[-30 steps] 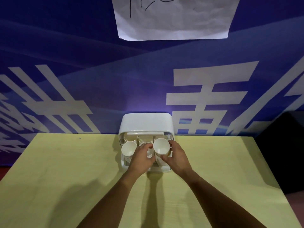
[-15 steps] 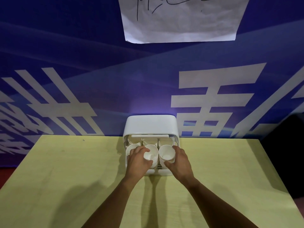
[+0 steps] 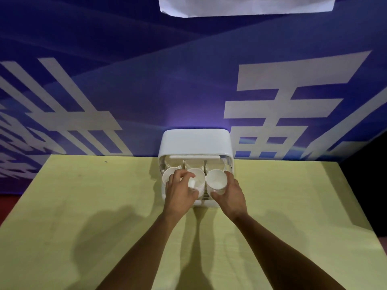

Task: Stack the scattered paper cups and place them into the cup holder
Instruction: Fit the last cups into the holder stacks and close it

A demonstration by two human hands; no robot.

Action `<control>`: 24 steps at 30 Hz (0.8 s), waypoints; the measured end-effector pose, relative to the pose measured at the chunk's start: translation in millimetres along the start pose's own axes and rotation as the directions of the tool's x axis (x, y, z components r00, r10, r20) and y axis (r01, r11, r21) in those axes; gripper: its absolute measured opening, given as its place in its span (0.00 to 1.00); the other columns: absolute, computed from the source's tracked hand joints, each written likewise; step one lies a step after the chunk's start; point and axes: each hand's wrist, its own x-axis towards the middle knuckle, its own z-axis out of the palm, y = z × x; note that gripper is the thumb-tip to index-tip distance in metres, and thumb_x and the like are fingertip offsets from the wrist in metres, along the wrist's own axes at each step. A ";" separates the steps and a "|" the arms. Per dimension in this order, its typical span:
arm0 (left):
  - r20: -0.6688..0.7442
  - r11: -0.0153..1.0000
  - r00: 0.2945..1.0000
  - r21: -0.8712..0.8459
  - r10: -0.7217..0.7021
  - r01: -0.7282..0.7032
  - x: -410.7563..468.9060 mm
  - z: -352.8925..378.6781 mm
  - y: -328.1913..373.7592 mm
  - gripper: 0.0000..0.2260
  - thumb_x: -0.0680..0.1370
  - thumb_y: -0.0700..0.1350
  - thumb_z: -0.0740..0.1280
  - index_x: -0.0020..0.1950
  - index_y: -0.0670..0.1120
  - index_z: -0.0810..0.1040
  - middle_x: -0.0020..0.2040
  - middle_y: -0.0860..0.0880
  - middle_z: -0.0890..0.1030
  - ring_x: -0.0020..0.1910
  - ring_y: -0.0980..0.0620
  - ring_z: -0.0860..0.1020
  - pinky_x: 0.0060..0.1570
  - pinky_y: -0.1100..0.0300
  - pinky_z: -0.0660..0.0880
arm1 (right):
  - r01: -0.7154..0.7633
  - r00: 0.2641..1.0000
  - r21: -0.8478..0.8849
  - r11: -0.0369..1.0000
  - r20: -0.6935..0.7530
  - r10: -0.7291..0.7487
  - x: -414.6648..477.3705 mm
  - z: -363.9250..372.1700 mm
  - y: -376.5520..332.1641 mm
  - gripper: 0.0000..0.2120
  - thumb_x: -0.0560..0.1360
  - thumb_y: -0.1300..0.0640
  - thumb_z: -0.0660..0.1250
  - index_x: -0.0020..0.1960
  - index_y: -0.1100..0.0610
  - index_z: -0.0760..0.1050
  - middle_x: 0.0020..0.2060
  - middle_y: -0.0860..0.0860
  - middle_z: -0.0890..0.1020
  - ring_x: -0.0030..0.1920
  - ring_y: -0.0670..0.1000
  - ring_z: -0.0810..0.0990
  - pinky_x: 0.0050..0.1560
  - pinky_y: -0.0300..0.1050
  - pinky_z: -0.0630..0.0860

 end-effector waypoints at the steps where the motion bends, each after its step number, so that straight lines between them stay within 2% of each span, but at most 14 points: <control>1: -0.014 1.000 1.000 -0.008 -0.017 0.017 0.6 -0.1 -0.2 0.25 0.67 0.45 0.75 0.63 0.50 0.77 0.63 0.51 0.71 0.66 0.48 0.69 0.67 0.53 0.67 | 0.005 1.000 0.001 1.000 -0.002 -0.005 0.6 0.2 -0.4 0.39 0.69 0.47 0.77 0.74 0.49 0.61 0.65 0.52 0.76 0.62 0.55 0.76 0.59 0.50 0.77; 4: -0.015 0.997 0.997 -0.011 -0.073 0.073 2.2 -1.6 0.6 0.30 0.66 0.47 0.76 0.67 0.49 0.73 0.65 0.49 0.70 0.67 0.47 0.69 0.66 0.51 0.68 | 0.011 1.000 0.008 1.000 -0.012 -0.011 1.8 -0.1 -2.0 0.39 0.69 0.48 0.77 0.74 0.49 0.62 0.65 0.52 0.76 0.62 0.55 0.76 0.59 0.51 0.77; 9: 0.039 0.996 0.996 0.034 -0.081 0.080 2.7 -3.3 -3.5 0.34 0.67 0.50 0.77 0.71 0.50 0.69 0.68 0.49 0.68 0.70 0.48 0.66 0.68 0.51 0.65 | 0.007 1.000 0.019 1.000 -0.024 -0.007 7.6 2.9 -5.3 0.37 0.68 0.48 0.76 0.72 0.48 0.62 0.65 0.53 0.76 0.61 0.56 0.77 0.57 0.53 0.78; 19: 0.052 0.991 0.993 0.084 -0.107 0.103 4.8 -0.7 -10.1 0.37 0.67 0.55 0.76 0.73 0.51 0.67 0.67 0.49 0.69 0.69 0.50 0.67 0.67 0.54 0.63 | -0.003 0.998 0.081 0.997 -0.058 0.008 18.6 7.6 -9.5 0.37 0.67 0.45 0.77 0.70 0.46 0.63 0.64 0.49 0.77 0.59 0.54 0.78 0.55 0.53 0.79; 24: 0.055 0.976 0.987 0.168 -0.152 0.141 9.1 0.7 -4.8 0.38 0.66 0.60 0.76 0.73 0.52 0.67 0.66 0.50 0.68 0.69 0.49 0.68 0.68 0.53 0.61 | -0.019 0.999 0.082 0.996 -0.031 0.021 17.1 6.1 -7.0 0.40 0.67 0.43 0.77 0.73 0.47 0.61 0.67 0.50 0.75 0.62 0.54 0.77 0.59 0.54 0.78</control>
